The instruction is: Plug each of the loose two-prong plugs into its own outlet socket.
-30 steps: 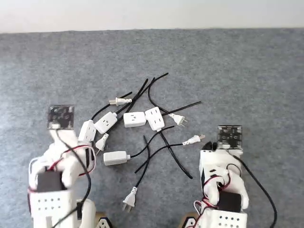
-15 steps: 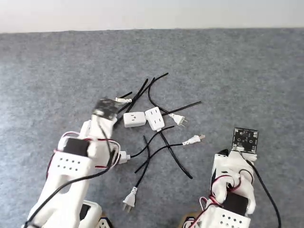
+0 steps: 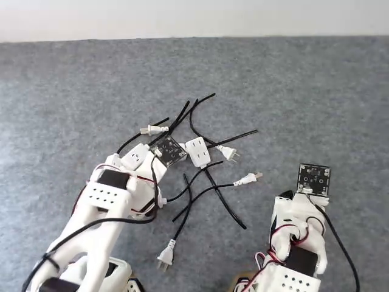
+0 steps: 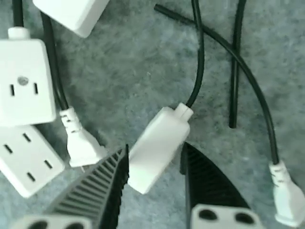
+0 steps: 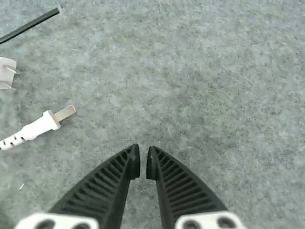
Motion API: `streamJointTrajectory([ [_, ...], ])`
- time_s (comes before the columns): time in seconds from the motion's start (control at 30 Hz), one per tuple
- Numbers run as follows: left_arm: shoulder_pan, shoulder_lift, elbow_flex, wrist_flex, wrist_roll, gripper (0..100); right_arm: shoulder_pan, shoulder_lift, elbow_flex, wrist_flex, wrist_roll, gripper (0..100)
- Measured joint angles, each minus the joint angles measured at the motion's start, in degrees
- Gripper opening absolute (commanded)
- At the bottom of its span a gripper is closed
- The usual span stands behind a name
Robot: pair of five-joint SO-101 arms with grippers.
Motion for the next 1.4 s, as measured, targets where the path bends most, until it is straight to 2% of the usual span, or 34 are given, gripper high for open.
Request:
streamJointTrajectory([
  [0.27,0.1,7.1,0.9,-3.9,-1.7,16,0.0,0.0,0.0,0.0,0.1,4.7],
  [0.43,0.3,10.1,0.9,-3.5,-1.8,2,0.0,0.0,0.0,-2.9,0.1,4.3],
  [0.5,1.2,10.3,0.9,-3.4,-1.7,2,0.0,0.0,0.0,-3.5,0.1,4.3],
  [0.7,7.3,10.4,-2.3,0.4,11.0,1,0.0,0.0,0.0,-3.9,0.1,4.3],
  [0.93,12.1,10.4,-12.7,4.1,35.1,1,0.0,0.0,0.0,-3.9,0.1,4.3],
  [1.0,14.5,10.4,-15.1,4.1,39.6,1,0.0,0.0,0.0,-3.9,0.1,4.3],
  [1.2,27.3,10.8,-18.5,4.0,41.5,1,0.0,0.0,0.0,-3.9,0.1,4.3],
  [1.3,33.8,10.9,-17.7,0.5,41.6,1,0.0,0.0,0.0,-3.9,0.1,4.3],
  [1.4,36.0,10.9,-13.5,-5.3,43.2,4,0.3,0.0,0.0,-3.9,0.1,4.3],
])
